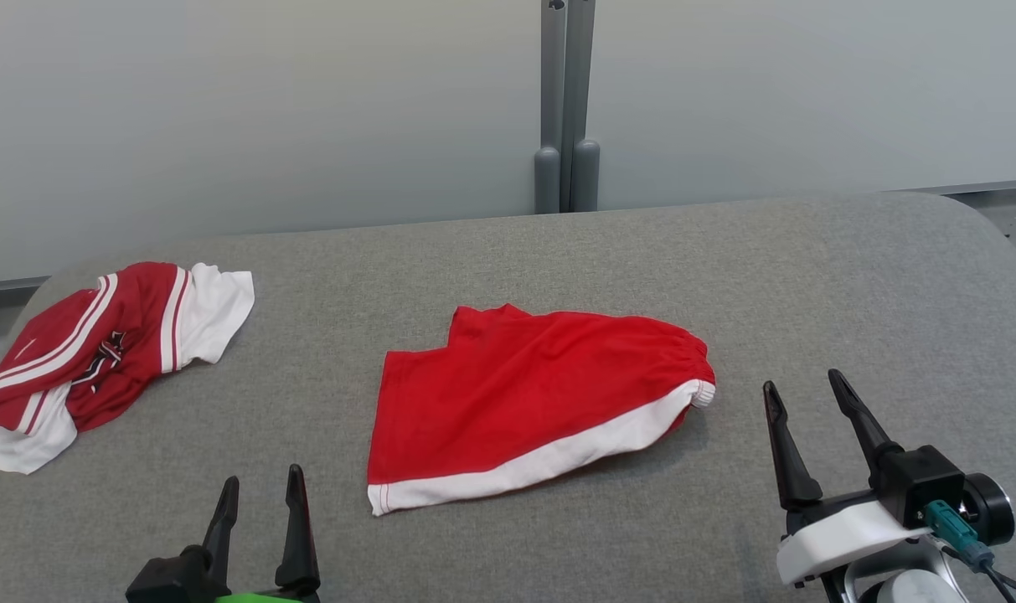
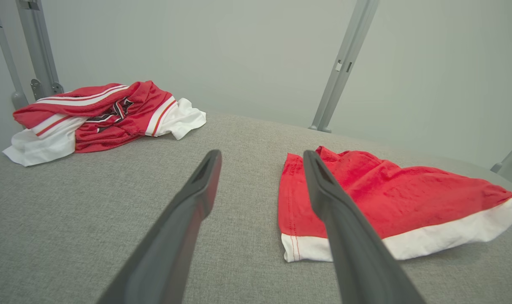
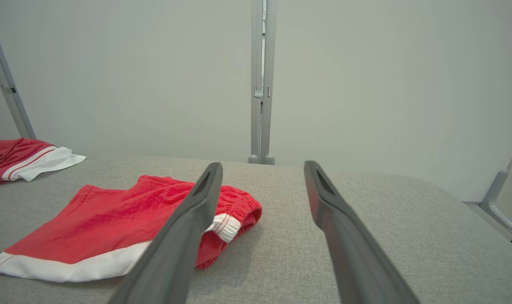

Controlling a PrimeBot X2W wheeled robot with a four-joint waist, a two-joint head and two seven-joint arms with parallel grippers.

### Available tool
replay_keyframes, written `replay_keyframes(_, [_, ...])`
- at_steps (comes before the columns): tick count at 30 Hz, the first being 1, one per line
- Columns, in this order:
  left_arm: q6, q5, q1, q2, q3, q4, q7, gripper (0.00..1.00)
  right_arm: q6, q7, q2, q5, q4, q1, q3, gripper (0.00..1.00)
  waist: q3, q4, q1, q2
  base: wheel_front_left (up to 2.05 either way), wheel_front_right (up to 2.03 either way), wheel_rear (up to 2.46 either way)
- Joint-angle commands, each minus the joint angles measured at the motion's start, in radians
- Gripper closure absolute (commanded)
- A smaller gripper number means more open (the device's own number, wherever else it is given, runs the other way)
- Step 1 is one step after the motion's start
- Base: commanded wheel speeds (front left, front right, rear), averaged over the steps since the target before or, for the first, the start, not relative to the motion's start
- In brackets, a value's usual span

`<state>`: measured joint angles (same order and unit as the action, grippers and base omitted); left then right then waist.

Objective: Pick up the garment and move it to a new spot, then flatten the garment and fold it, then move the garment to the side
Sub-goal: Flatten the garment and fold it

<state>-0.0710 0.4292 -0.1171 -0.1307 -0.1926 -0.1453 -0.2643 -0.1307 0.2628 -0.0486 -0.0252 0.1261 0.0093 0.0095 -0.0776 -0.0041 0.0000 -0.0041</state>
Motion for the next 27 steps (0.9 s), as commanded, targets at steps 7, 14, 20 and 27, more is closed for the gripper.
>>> replay_keyframes(7, [0.011,-0.013,-0.014,0.007,0.007,-0.003,0.000,0.00,0.000,0.003,-0.003,-0.007,0.010,-0.002,0.005,0.00,0.003,0.001,0.0000,0.0041,0.00,0.00,0.00])
replay_keyframes(14, [0.014,-0.014,-0.002,0.009,0.002,-0.009,0.000,0.00,0.000,-0.004,-0.003,-0.023,0.052,-0.021,0.000,0.00,0.015,0.009,0.0000,0.0041,0.00,0.00,0.00])
replay_keyframes(20, [0.016,-0.017,0.011,0.011,-0.007,-0.016,0.000,0.00,0.000,-0.017,-0.003,-0.067,0.156,-0.076,0.009,0.00,0.032,0.027,0.0000,0.0041,0.00,0.00,0.00])
replay_keyframes(27, [0.019,-0.017,0.032,0.004,-0.011,-0.031,0.001,0.00,0.000,-0.022,-0.003,-0.083,0.312,-0.168,0.014,0.00,0.055,0.062,0.0000,0.0041,0.00,0.00,0.00])
